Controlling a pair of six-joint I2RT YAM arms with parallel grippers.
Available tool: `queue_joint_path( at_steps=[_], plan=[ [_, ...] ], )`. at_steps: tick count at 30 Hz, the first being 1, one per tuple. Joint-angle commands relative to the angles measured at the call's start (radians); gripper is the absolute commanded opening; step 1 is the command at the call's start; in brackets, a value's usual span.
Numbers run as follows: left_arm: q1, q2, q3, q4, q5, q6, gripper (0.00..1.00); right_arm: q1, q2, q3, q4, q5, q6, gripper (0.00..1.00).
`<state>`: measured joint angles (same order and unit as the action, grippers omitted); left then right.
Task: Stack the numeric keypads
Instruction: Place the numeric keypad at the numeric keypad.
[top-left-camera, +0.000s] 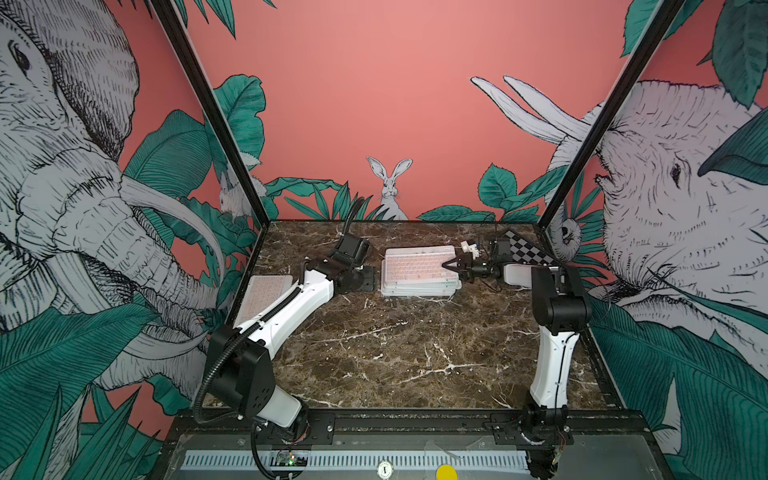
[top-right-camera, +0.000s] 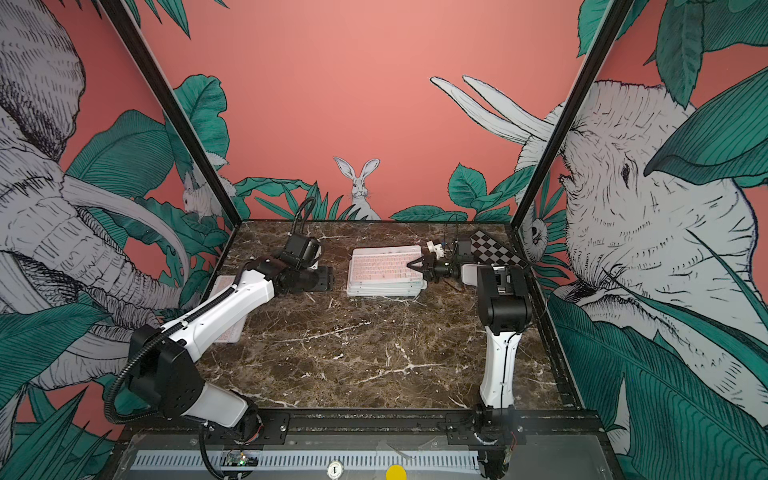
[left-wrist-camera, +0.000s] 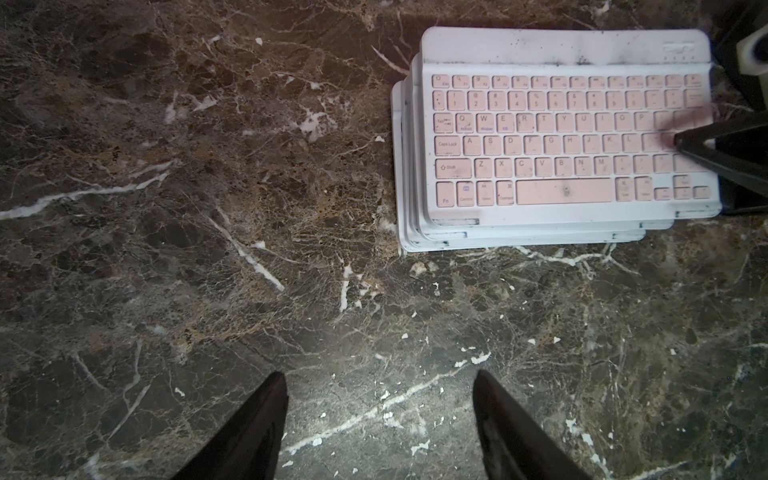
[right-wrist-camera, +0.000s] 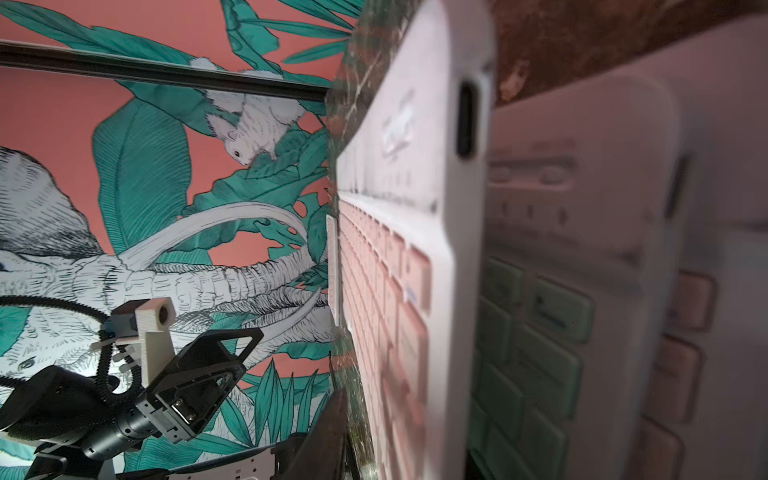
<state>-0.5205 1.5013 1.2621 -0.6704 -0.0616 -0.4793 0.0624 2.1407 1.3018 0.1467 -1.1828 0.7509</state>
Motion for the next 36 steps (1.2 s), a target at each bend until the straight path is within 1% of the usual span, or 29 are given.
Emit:
queue_joint_path(
  at_steps=[1,8,13,22,36],
  plan=[
    [0.002,-0.042,-0.021,0.006,0.008,-0.011,0.73,-0.005,-0.038,0.045,-0.123,0.036,-0.121,0.32],
    [0.002,-0.044,-0.026,0.016,0.016,-0.015,0.73,-0.007,-0.041,0.055,-0.157,0.058,-0.138,0.34],
    [0.001,-0.05,-0.03,0.019,0.018,-0.014,0.73,-0.007,-0.066,0.086,-0.301,0.124,-0.236,0.35],
    [0.002,-0.049,-0.039,0.034,0.027,-0.012,0.73,-0.007,-0.087,0.14,-0.45,0.201,-0.322,0.37],
    [0.001,-0.056,-0.063,0.046,0.022,-0.011,0.73,-0.008,-0.085,0.168,-0.507,0.265,-0.348,0.4]
  ],
)
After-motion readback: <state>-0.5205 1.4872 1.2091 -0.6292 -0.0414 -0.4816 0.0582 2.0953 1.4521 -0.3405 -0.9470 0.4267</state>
